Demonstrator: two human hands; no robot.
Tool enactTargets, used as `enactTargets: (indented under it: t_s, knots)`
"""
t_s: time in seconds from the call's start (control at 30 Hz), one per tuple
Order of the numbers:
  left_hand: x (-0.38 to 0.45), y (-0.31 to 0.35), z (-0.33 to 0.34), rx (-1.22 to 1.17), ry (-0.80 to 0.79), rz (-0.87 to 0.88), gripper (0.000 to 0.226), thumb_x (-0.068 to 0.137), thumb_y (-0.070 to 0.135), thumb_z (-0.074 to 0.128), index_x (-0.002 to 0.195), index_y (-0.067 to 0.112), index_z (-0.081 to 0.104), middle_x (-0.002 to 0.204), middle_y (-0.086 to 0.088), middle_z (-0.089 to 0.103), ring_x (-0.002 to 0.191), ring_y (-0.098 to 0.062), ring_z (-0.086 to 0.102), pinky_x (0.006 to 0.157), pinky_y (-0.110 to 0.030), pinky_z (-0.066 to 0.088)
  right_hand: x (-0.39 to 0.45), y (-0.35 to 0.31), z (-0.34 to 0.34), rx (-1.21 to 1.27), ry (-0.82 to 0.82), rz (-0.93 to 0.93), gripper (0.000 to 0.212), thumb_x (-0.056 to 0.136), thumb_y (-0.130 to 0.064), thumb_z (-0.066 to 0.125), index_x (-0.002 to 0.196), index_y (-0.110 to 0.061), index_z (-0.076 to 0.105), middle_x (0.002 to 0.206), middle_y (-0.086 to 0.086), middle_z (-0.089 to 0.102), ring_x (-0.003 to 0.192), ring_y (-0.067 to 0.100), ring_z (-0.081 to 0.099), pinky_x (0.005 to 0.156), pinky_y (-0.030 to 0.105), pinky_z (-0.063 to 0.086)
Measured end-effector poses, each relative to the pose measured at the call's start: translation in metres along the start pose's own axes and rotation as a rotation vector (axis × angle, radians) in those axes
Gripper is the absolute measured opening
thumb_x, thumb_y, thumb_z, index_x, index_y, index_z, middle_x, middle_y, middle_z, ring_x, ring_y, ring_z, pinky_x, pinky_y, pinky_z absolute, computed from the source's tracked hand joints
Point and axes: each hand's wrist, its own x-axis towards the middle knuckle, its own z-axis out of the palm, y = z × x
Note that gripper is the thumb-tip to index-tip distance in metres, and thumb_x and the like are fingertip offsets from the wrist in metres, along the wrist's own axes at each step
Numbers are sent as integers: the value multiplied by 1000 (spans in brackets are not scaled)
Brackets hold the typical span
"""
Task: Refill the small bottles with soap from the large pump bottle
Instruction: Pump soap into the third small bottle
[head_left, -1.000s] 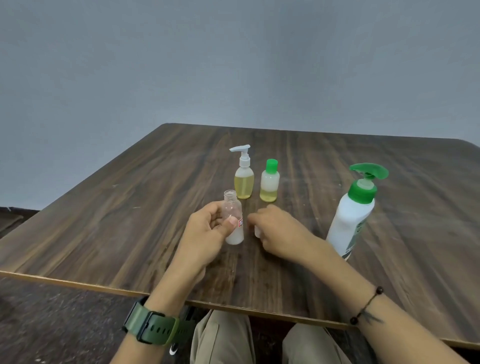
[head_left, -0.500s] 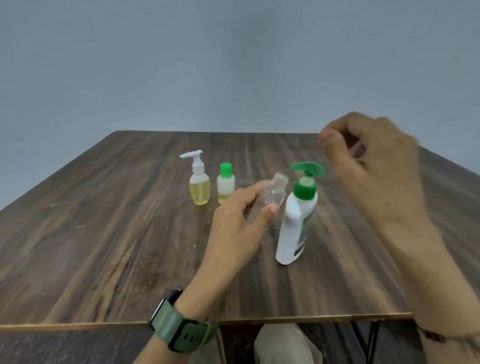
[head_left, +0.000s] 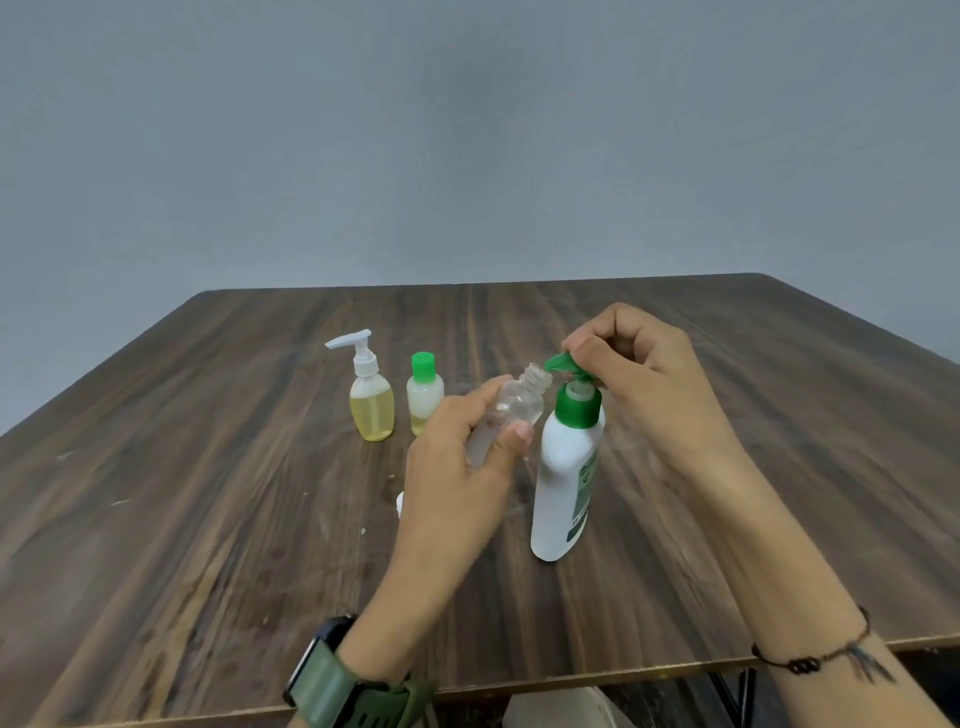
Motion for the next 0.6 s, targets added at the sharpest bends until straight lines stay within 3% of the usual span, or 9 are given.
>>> enactTargets:
  t_s: [0.13, 0.23, 0.3, 0.47, 0.53, 0.6]
  knots:
    - [4, 4, 0, 24, 15, 25, 32, 84, 25, 63, 116, 33, 59, 105, 10, 62, 99, 8, 51, 86, -14, 42, -1, 0, 1, 42, -13, -16, 10, 85, -4, 59, 77, 0, 63, 84, 23, 66, 73, 20, 59, 69, 31, 49]
    - [7, 3, -2, 49, 39, 61, 37, 76, 35, 60, 113, 36, 59, 102, 12, 61, 97, 13, 49, 80, 1, 35, -1, 2, 2, 66, -14, -29, 11, 85, -5, 60, 77, 1, 64, 76, 21, 65, 68, 17, 57, 62, 23, 46]
    - [9, 3, -4, 38, 47, 65, 37, 71, 34, 62, 108, 39, 60, 100, 13, 61, 95, 14, 49, 79, 3, 34, -3, 4, 2, 81, -6, -40, 12, 85, -6, 60, 76, 1, 64, 76, 23, 64, 68, 18, 56, 62, 24, 45]
    - [9, -4, -8, -109, 35, 60, 38, 64, 28, 73, 101, 36, 66, 98, 4, 65, 94, -3, 59, 85, -18, 46, -10, 7, 1, 55, -14, -22, 14, 86, -7, 60, 74, 0, 63, 85, 25, 65, 71, 17, 58, 65, 24, 46]
    - [8, -5, -4, -206, 50, 2, 35, 61, 31, 76, 94, 35, 64, 95, 9, 66, 90, -5, 62, 77, -27, 51, -3, 2, -2, 89, -46, 4, 15, 85, -5, 60, 71, 0, 61, 86, 29, 65, 72, 19, 57, 68, 30, 47]
    - [8, -6, -1, -283, 101, -40, 35, 57, 32, 79, 87, 35, 62, 91, 15, 66, 85, -5, 64, 70, -27, 53, 2, 1, -3, 119, -66, 17, 16, 84, -2, 60, 69, 2, 59, 87, 30, 65, 72, 21, 59, 70, 34, 48]
